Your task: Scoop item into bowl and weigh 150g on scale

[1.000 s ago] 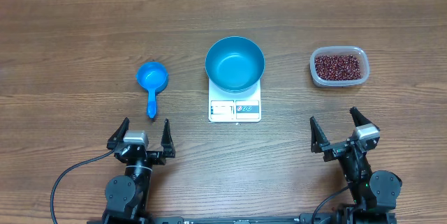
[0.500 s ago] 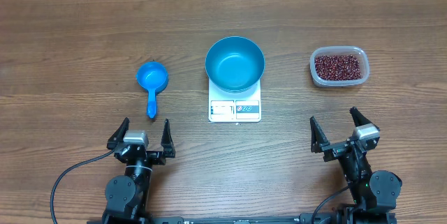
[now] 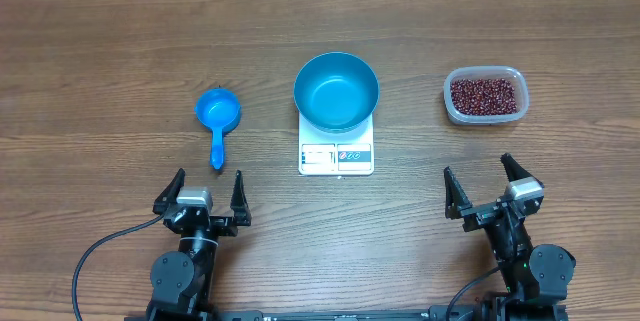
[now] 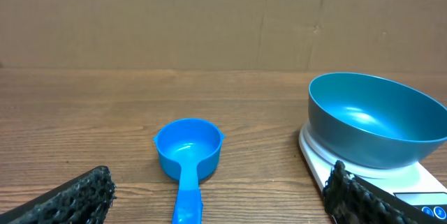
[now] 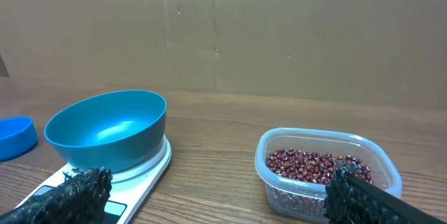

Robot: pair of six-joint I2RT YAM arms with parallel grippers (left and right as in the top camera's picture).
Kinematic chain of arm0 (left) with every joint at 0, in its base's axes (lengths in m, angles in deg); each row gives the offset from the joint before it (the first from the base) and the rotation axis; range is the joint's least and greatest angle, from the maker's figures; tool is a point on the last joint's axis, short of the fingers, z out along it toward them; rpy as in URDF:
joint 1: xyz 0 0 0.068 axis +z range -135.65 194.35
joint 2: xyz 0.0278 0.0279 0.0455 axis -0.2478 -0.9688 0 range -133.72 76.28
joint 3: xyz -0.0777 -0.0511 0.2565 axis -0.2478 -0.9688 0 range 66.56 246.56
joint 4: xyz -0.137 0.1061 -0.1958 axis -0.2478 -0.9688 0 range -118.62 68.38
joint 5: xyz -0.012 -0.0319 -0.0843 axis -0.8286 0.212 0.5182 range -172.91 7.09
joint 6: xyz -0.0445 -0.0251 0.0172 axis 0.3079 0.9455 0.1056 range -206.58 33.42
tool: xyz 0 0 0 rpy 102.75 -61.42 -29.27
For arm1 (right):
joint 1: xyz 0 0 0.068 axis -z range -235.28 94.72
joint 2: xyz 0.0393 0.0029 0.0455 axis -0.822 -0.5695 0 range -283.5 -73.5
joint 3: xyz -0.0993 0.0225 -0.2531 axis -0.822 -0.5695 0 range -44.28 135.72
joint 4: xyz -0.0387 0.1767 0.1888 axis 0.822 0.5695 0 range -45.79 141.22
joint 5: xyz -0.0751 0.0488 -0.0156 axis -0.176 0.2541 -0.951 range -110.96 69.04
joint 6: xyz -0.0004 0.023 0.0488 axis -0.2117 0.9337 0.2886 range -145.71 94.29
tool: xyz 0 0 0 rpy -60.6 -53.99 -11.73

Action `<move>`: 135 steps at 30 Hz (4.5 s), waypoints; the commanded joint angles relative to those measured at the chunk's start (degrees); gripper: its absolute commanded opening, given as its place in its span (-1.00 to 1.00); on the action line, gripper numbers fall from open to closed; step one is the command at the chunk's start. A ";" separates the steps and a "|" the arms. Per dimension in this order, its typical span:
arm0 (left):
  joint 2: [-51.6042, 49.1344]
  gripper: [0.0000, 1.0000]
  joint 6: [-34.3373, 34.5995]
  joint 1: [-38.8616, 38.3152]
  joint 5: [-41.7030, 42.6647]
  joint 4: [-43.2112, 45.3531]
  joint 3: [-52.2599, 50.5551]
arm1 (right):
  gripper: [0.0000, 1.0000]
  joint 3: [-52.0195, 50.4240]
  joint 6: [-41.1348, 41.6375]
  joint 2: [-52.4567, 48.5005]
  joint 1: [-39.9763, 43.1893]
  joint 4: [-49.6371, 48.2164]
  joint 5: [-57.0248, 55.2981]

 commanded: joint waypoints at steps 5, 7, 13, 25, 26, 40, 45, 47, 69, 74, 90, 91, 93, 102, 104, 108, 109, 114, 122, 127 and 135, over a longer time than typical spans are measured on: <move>0.61 0.99 -1.27 0.68 0.28 -0.11 -0.17 | 1.00 -0.61 -0.07 0.46 -0.22 -0.33 -0.42; 0.61 0.99 -1.27 0.68 0.28 -0.11 -0.17 | 1.00 -0.61 -0.07 0.46 -0.22 -0.33 -0.42; 0.61 0.99 -1.27 0.68 0.28 -0.13 -0.17 | 1.00 -0.61 -0.04 0.46 -0.22 -0.33 -0.42; 0.61 0.99 -1.27 0.68 0.28 -0.11 -0.17 | 1.00 -0.61 -0.07 0.46 -0.22 -0.33 -0.39; 0.61 0.99 -1.27 0.68 0.28 -0.11 -0.17 | 1.00 -0.61 -0.04 0.46 -0.22 -0.33 -0.42; 0.61 0.99 -1.27 0.68 0.28 -0.11 -0.17 | 1.00 -0.61 -0.07 0.46 -0.22 -0.33 -0.42; 0.61 0.99 -1.27 0.68 0.28 -0.11 -0.17 | 1.00 -0.61 -0.04 0.46 -0.22 -0.33 -0.39; 0.61 0.99 -1.27 0.68 0.28 -0.11 -0.17 | 1.00 -0.61 -0.07 0.46 -0.22 -0.33 -0.39; 0.61 0.99 -1.27 0.68 0.07 0.00 -0.17 | 1.00 -0.61 -0.07 0.46 -0.22 -0.31 -0.39; 0.61 0.99 -1.27 0.68 0.07 0.00 -0.17 | 1.00 -0.61 -0.07 0.46 -0.22 -0.31 -0.39; 0.35 0.99 8.46 0.68 2.43 -11.91 10.82 | 1.00 -0.61 -0.07 0.46 -0.22 -0.33 -0.39; 0.00 0.99 8.46 0.68 2.43 -14.95 13.20 | 1.00 -0.61 -0.07 0.46 -0.22 -0.33 -0.42; -1.60 1.00 9.22 0.68 2.43 -21.79 18.93 | 1.00 -0.61 -0.04 0.46 -0.22 -0.33 -0.39; -23.71 1.00 14.88 0.68 3.34 -46.71 49.13 | 1.00 -0.61 -0.04 0.46 -0.22 -0.33 -0.39; -32.57 0.99 14.88 0.68 5.01 -53.40 58.36 | 1.00 -0.61 -0.07 0.46 -0.22 -0.33 -0.39; -47.12 1.00 14.86 0.68 7.85 -64.81 73.55 | 1.00 -0.61 -0.04 0.46 -0.22 -0.33 -0.42; -50.60 0.99 14.88 0.68 8.15 -67.71 77.15 | 1.00 -0.61 -0.07 0.46 -0.22 -0.33 -0.42; -65.55 0.99 14.86 0.68 9.68 -78.49 91.80 | 1.00 -0.61 -0.07 0.46 -0.22 -0.33 -0.42; -78.42 0.72 12.68 0.70 5.14 -74.03 95.69 | 1.00 -0.61 -0.07 0.46 -0.22 -0.33 -0.39; -84.89 -0.46 12.63 0.70 -0.94 -75.84 95.65 | 1.00 -0.61 -0.07 0.46 -0.22 -0.31 -0.42; -98.84 0.27 8.76 2.67 -0.52 -78.58 95.23 | 1.00 -0.61 -0.04 0.46 -0.22 -0.33 -0.39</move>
